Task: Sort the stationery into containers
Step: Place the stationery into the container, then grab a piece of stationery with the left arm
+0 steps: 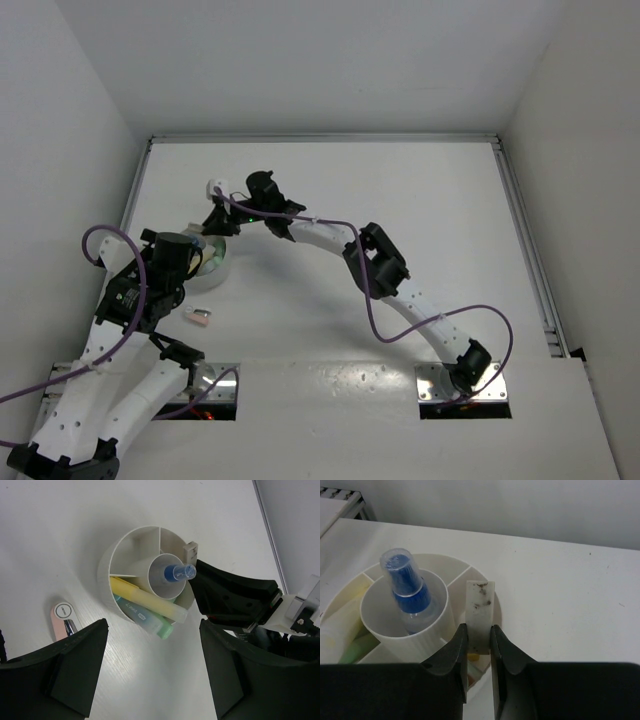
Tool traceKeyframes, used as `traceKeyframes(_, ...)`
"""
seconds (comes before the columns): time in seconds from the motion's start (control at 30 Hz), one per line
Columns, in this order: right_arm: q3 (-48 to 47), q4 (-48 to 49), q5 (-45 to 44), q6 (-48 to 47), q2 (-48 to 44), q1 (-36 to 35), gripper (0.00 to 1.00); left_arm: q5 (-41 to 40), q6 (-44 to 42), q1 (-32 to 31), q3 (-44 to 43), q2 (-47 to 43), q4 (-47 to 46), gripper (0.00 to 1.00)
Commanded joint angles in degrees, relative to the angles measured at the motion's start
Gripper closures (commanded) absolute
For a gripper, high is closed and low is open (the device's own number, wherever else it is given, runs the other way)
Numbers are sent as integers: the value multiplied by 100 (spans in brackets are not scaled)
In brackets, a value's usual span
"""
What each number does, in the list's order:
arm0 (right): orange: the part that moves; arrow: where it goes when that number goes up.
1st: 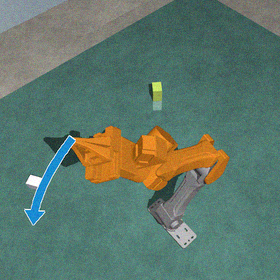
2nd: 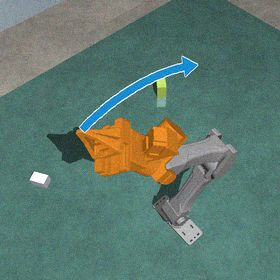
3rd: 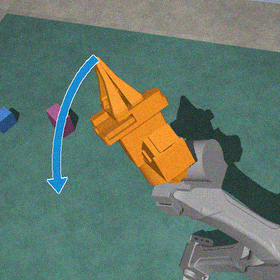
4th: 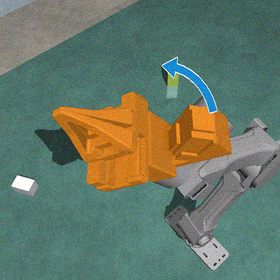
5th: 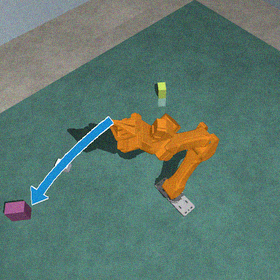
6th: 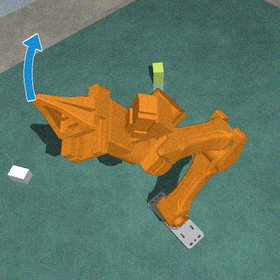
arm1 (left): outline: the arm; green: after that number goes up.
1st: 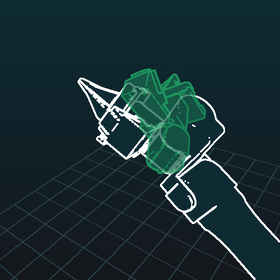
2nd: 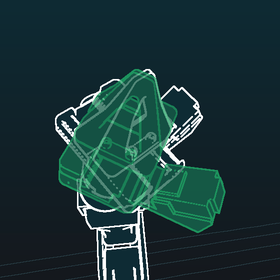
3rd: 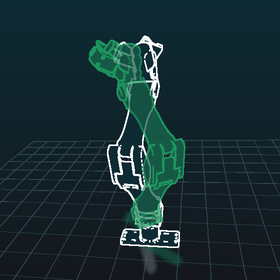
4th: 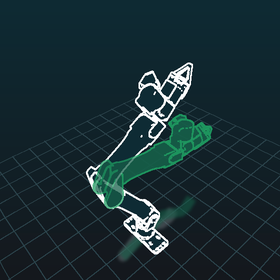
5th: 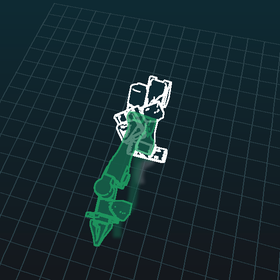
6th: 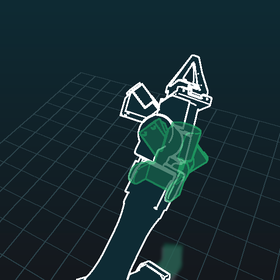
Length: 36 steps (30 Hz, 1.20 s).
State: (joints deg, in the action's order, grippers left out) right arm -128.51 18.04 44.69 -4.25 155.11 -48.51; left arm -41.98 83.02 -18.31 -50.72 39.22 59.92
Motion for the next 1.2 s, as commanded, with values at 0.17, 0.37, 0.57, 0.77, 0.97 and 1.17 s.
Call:
traceKeyframes(0.17, -175, 498, -21, -6, -24, -36, 79, -47, 3, 38, -96, -37, -16, 20)
traceKeyframes(0.37, 1, 559, -83, -58, -129, -36, 57, -47, 3, 38, -96, -37, -16, 20)
traceKeyframes(0.57, 53, 674, -249, -111, -411, -36, 66, -205, 336, 38, -456, 313, 318, 61)
traceKeyframes(0.77, -304, -97, -2383, -1178, -1017, 25, 100, 363, 268, 38, -1517, 1121, 687, 93)
traceKeyframes(0.97, -194, -2014, -3695, -2624, -1851, 306, 40, 1972, 793, 38, -1162, 1527, 1180, 33)
traceKeyframes(1.17, 862, -3814, -3810, -2107, -2774, 1001, 31, 2237, 1990, 90, -879, 1457, 1479, 16)
